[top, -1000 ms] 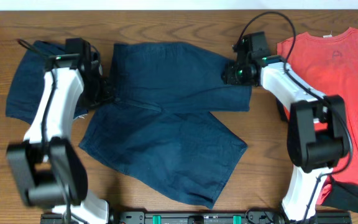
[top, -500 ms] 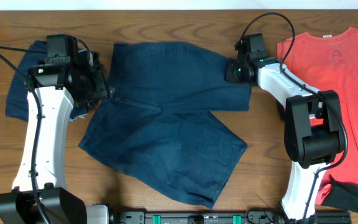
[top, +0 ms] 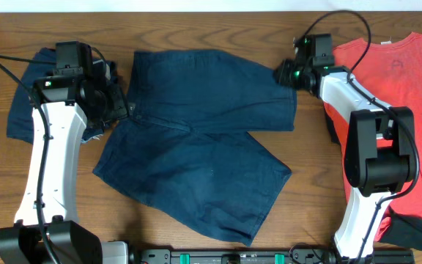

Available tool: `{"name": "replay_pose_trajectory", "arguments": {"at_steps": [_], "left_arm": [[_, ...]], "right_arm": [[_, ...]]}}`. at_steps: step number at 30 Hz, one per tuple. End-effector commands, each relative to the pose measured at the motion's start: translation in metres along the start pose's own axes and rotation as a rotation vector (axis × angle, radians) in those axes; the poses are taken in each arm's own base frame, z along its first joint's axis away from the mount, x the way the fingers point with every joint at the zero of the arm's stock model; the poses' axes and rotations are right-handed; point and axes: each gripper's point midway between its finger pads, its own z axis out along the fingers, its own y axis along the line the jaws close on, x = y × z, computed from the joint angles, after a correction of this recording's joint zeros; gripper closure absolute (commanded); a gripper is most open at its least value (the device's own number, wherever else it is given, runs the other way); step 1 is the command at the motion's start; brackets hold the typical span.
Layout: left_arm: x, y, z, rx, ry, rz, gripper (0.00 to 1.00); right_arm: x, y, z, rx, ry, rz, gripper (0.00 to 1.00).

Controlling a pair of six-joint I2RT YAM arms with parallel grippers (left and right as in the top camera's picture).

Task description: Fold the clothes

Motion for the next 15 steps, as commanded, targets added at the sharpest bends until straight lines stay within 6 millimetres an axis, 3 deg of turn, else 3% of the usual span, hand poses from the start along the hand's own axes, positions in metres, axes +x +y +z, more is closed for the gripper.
{"name": "replay_pose_trajectory", "arguments": {"at_steps": [1,8,11,15], "left_arm": [[0.002,0.0,0.0,0.006,0.007,0.01,0.55],[0.002,0.0,0.0,0.006,0.007,0.017,0.55],[0.002,0.0,0.0,0.006,0.007,0.017,0.55],[0.002,0.0,0.0,0.006,0.007,0.017,0.55]], "right_arm": [[0.013,0.003,-0.006,-0.022,0.062,-0.069,0.6],[0.041,0.001,-0.002,0.01,0.152,-0.088,0.55],[0.046,0.002,0.003,0.021,0.152,-0.1,0.54],[0.041,0.01,0.01,0.001,0.119,-0.127,0.62]]}}
